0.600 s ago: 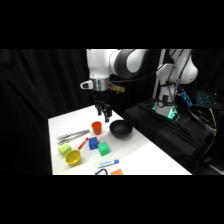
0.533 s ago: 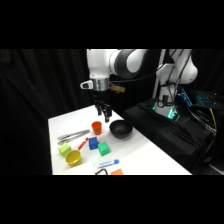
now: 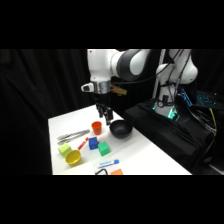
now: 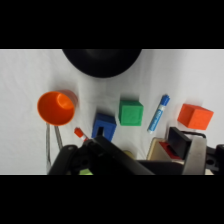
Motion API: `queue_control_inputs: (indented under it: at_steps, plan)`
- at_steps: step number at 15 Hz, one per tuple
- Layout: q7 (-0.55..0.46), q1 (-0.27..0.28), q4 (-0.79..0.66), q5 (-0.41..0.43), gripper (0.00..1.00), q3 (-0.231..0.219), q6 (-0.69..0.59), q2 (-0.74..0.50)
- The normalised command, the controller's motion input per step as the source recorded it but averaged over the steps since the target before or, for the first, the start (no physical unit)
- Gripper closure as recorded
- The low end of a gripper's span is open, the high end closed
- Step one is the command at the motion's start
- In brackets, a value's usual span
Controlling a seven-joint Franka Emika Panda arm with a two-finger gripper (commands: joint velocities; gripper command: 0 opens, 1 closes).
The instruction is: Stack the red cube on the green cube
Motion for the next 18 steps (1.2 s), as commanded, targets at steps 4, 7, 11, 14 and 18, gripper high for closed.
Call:
queue_control_inputs:
  at_steps: [4,7,11,14,18]
  plan:
    - [0.30,0.085,0.33,-0.150,0.00,0.034,-0.07,0.25]
    - [0.25,0.102,0.41,-0.131,0.00,0.035,-0.12,0.29]
    - [0.20,0.101,0.41,-0.115,0.00,0.026,-0.17,0.26]
    - [0.18,0.093,0.37,-0.086,0.00,0.028,-0.17,0.21]
    - [0.19,0.115,0.24,-0.080,0.00,0.044,-0.13,0.12]
